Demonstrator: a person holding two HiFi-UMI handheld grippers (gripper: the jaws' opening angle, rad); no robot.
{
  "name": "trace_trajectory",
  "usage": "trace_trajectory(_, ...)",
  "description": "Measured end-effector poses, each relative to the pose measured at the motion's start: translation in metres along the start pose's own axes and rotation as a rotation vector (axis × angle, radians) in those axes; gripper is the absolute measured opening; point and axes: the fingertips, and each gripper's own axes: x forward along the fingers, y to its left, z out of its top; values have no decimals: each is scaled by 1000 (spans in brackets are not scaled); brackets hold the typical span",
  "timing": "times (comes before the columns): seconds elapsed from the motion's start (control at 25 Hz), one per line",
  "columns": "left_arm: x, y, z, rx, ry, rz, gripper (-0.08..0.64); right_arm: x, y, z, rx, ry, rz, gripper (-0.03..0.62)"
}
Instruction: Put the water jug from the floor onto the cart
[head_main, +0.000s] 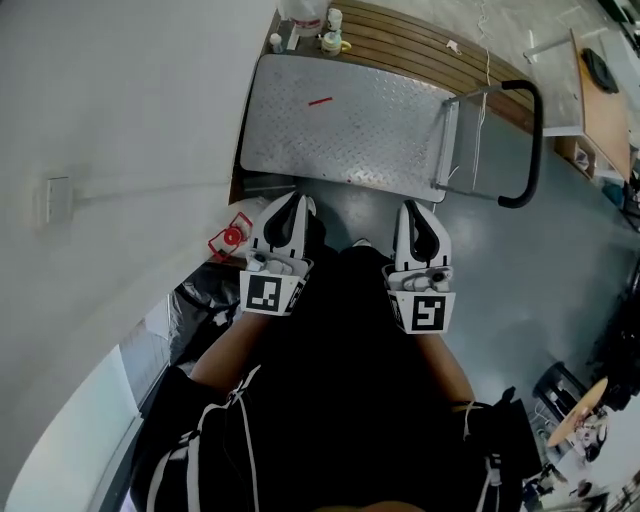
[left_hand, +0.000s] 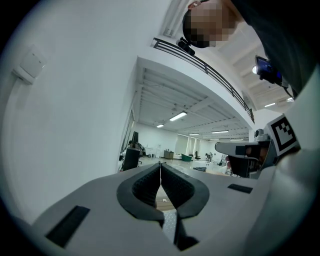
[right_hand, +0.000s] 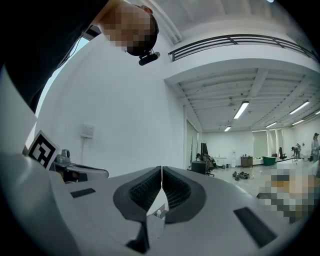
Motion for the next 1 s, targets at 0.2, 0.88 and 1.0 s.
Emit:
trace_trajectory(0.2,4,23,-4,8,17,-4,18,18,16,-12,18,39,19,20)
trace_trajectory(0.88,17,23,-61,50,130,-23,21,59,12,-5,15,45,204,20)
trace_trajectory(1.0,9,41,-107,-100,230,2,25,64,33,-1,-27,21,268,20)
